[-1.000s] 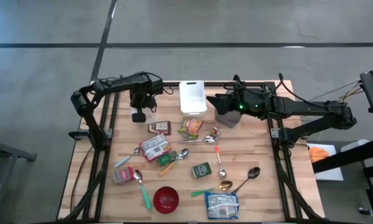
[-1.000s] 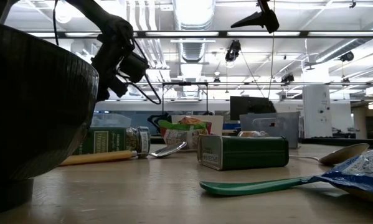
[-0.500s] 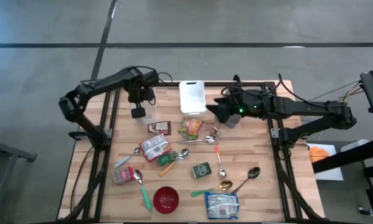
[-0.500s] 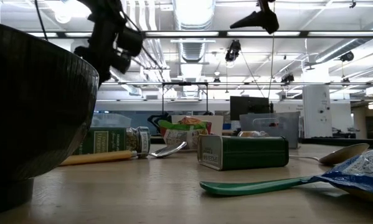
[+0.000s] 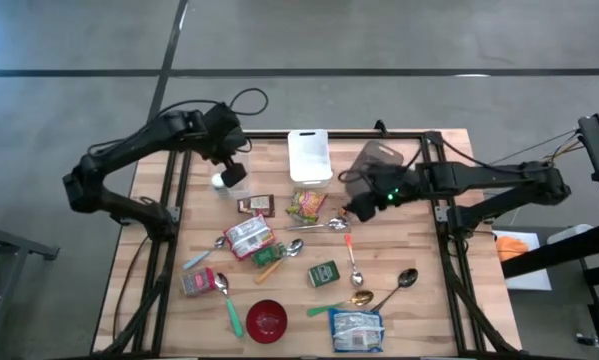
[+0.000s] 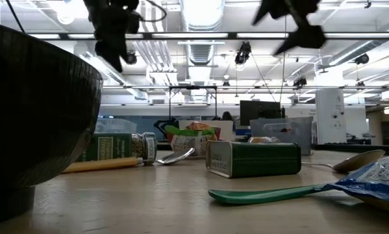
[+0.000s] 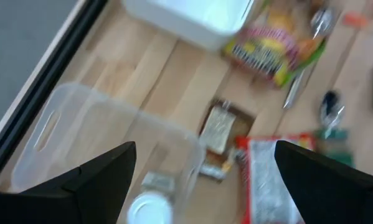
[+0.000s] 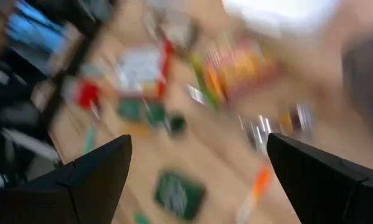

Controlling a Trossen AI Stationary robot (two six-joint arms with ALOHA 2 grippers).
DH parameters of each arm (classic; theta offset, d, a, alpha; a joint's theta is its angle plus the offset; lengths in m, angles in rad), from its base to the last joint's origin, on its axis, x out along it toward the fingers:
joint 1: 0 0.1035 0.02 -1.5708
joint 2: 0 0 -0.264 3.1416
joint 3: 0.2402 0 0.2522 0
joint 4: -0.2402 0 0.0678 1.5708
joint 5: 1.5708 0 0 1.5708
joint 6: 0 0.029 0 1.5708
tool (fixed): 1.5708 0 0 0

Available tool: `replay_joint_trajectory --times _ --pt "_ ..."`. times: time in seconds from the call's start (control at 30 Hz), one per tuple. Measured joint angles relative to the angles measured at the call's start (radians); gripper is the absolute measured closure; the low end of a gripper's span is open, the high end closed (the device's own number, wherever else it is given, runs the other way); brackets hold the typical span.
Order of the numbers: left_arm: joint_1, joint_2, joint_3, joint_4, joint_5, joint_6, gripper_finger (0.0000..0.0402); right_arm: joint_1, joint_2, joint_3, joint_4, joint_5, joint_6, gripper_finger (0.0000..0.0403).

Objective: Pick & Place Food Item
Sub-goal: Put the black spoon into the black bin

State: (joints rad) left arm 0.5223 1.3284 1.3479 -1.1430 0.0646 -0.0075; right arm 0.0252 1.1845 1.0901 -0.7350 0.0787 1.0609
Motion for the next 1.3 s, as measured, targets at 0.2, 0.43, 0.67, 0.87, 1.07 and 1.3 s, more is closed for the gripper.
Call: replay_joint_trajectory --times 0.2,0.43,0.67,0.87,1.07,1.3 --pt "-0.087 -0.015 -0.009 0.130 0.003 -0.142 0.0014 0.088 0.030 0.000 -0.215 -0.152 0.177 0.0035" --pt "-0.138 -0.008 -0.047 0.219 0.007 -0.159 0.0014 0.232 0.070 0.000 -0.360 -0.304 0.265 0.0035" --pt "-0.137 -0.009 -0.047 0.219 0.007 -0.208 0.0014 0.415 0.123 0.000 -0.288 -0.296 0.797 0.0035" --pt "-0.137 -0.006 -0.047 0.232 0.007 -0.204 0.0014 0.522 0.219 0.000 -0.151 -0.241 1.052 0.0035" --pt "-0.137 -0.006 -0.047 0.232 0.009 -0.199 0.0014 0.593 0.343 0.000 -0.088 -0.186 1.283 0.0035" --pt "-0.137 -0.006 -0.047 0.232 0.023 -0.137 0.0014 0.593 0.462 0.022 -0.085 -0.182 1.213 0.0035"
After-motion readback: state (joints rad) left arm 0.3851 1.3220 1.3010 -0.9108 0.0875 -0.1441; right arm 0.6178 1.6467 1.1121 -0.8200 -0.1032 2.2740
